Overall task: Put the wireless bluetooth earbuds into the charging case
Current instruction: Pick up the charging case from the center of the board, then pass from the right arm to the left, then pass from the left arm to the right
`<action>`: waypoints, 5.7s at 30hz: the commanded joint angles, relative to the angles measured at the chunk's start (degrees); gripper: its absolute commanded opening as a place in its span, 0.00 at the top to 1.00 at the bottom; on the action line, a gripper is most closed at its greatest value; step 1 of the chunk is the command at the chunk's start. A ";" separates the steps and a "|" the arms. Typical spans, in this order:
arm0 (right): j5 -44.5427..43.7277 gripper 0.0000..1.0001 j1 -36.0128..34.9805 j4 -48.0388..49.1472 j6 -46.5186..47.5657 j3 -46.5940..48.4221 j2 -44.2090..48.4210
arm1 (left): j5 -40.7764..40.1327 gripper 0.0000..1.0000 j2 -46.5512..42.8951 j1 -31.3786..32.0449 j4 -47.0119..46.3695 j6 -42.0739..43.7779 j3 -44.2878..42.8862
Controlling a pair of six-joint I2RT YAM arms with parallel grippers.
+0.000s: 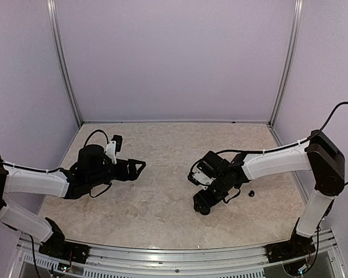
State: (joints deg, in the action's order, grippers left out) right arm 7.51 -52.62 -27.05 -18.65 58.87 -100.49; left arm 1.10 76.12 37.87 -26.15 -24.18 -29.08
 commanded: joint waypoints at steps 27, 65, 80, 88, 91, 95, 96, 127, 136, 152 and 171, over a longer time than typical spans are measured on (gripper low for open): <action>-2.49 0.67 -4.28 -2.68 -1.81 1.96 -4.91 | -8.85 0.01 6.11 4.85 -2.81 -1.73 -5.66; -7.63 0.67 -2.18 21.89 -9.82 12.37 1.04 | -8.13 0.16 19.97 22.24 -43.03 -2.18 2.81; -7.60 0.65 -3.19 23.24 -10.35 13.74 0.70 | -10.56 0.34 26.32 22.24 -44.11 -4.59 -1.58; -5.77 0.64 -3.67 24.39 -11.29 13.06 1.04 | -14.36 0.44 27.13 21.61 -42.87 -5.27 -2.88; -5.60 0.63 -3.83 24.94 -11.72 12.70 1.38 | -14.91 0.46 27.29 20.84 -42.57 -7.01 -3.28; -4.74 0.62 -4.03 26.79 -12.74 11.65 1.55 | -15.46 0.50 27.83 20.45 -42.78 -8.15 -3.90; -4.51 0.62 -4.13 26.88 -13.02 11.48 1.53 | -15.42 0.50 28.05 20.48 -43.14 -8.34 -3.96; 22.93 0.08 3.56 25.79 10.81 -4.73 26.42 | 26.34 0.81 4.37 12.48 -15.72 10.98 0.50; 29.16 0.23 -0.77 20.01 17.79 -4.30 27.50 | 33.91 0.81 0.99 15.25 -6.29 14.25 -5.65; 31.12 0.59 -4.07 14.58 22.92 -1.05 24.17 | 36.54 0.81 4.12 18.91 -1.32 17.02 -10.37; 31.07 0.99 -4.03 10.92 23.98 0.95 21.43 | 34.78 0.61 3.86 18.69 -2.22 16.51 -9.73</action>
State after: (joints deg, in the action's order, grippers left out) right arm 37.50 -55.99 -14.72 4.05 57.82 -78.24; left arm 37.32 80.16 56.69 -26.02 -7.18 -37.95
